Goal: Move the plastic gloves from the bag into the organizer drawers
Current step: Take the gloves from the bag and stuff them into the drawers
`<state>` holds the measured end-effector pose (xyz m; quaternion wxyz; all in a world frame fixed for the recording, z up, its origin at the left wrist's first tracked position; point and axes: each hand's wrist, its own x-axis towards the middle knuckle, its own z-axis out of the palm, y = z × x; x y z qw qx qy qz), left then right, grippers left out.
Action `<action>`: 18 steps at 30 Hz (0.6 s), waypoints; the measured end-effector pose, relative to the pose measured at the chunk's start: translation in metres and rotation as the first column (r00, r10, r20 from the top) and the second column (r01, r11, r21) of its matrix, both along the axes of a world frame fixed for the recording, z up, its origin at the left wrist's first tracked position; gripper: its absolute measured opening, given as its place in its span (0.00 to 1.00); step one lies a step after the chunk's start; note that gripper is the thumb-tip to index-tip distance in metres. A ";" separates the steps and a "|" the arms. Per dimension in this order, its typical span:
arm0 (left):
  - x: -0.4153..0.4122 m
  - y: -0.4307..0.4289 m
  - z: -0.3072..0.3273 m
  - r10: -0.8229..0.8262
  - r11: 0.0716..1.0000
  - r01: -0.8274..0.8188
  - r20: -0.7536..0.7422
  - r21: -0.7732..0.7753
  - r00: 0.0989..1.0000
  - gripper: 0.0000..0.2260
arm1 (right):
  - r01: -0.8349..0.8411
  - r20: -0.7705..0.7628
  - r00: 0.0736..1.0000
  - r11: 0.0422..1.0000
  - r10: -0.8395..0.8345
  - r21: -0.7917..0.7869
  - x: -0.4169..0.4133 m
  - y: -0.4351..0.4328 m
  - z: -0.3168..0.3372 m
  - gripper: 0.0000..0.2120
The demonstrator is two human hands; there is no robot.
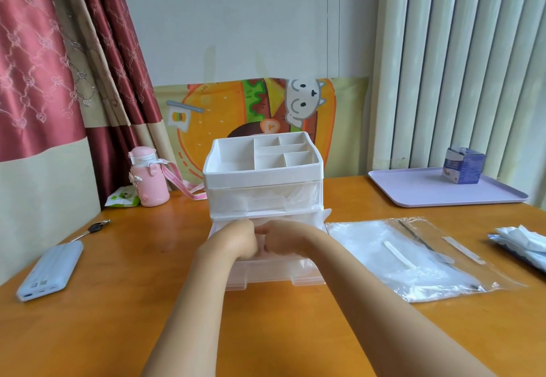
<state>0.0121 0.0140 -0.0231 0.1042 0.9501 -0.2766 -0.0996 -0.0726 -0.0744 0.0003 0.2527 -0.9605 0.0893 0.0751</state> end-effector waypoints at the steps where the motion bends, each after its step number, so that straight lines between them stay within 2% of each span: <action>1: -0.001 0.000 -0.001 -0.013 1.000 0.014 -0.022 0.021 1.000 0.08 | 0.021 0.006 1.000 1.000 -0.021 0.004 -0.001 0.000 0.000 0.21; 8: -0.007 -0.004 0.001 0.013 1.000 -0.013 -0.016 0.019 1.000 0.03 | 0.203 0.012 0.979 0.974 -0.203 -0.102 -0.001 -0.006 0.006 0.19; 11: -0.009 -0.004 0.003 0.029 0.999 -0.029 -0.007 0.032 1.000 0.07 | 0.207 -0.041 0.976 0.968 -0.215 -0.140 0.005 -0.007 0.005 0.20; 14: -0.011 0.000 0.006 0.038 0.999 -0.038 -0.002 0.033 0.999 0.12 | 0.210 -0.158 0.959 0.965 -0.235 -0.157 0.018 -0.010 -0.009 0.22; 16: -0.010 0.002 0.007 0.047 0.999 -0.047 -0.001 0.014 0.999 0.13 | 0.242 -0.211 0.937 0.952 -0.279 -0.185 0.027 -0.012 -0.021 0.28; 18: -0.008 0.004 0.008 0.054 0.998 -0.055 -0.015 -0.027 0.998 0.17 | 0.267 -0.217 0.926 0.942 -0.309 -0.204 0.030 -0.014 -0.028 0.39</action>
